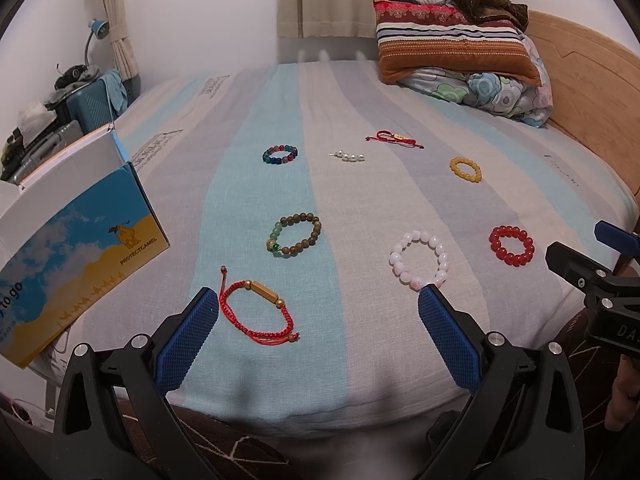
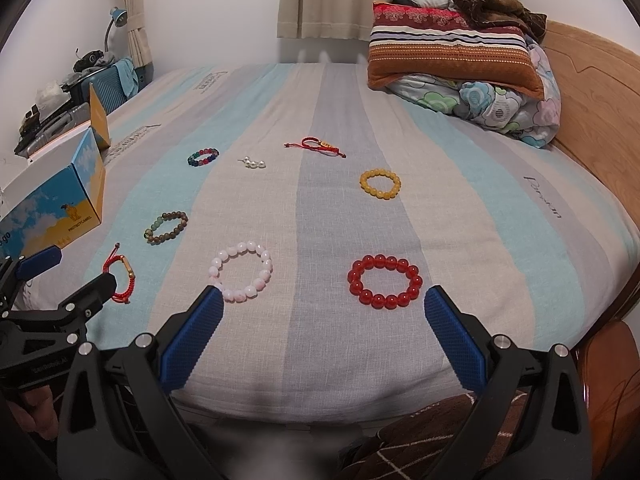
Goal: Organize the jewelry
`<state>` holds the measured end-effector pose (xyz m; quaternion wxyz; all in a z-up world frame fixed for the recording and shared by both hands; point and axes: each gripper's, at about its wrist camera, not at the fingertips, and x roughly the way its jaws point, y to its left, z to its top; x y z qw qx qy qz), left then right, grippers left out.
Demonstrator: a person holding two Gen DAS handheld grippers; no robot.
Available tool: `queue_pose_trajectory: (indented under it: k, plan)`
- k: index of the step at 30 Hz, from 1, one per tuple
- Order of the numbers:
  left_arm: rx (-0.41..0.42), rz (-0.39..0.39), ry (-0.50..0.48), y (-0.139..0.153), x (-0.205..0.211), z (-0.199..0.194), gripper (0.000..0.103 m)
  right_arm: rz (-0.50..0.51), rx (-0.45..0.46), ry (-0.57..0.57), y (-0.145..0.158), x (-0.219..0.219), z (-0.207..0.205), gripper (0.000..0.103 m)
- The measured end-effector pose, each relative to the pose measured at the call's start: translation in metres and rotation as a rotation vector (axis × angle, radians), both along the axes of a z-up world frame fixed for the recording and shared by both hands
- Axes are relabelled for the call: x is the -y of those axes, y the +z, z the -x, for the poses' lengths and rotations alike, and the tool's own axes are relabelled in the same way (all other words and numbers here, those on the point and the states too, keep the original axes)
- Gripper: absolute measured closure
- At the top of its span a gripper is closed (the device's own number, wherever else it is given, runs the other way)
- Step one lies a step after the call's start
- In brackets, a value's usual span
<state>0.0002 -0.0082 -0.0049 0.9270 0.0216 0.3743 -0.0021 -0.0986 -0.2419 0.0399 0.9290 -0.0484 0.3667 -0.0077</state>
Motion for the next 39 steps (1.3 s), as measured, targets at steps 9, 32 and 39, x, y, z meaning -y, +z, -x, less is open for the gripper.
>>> queue_pose_trajectory:
  k: [9,32,39]
  plan:
    - [-0.011,-0.017,-0.059,0.012,0.023,-0.017,0.006,0.036,0.0,-0.026,0.017,0.019,-0.015,0.007]
    - [-0.182,0.032,-0.148,-0.04,0.105,-0.094,0.006,-0.048,-0.269,-0.139,-0.027,0.08,-0.109,0.007]
    - [-0.212,0.036,-0.16,-0.061,0.109,-0.101,0.006,-0.084,-0.356,-0.146,-0.061,0.082,-0.123,0.007]
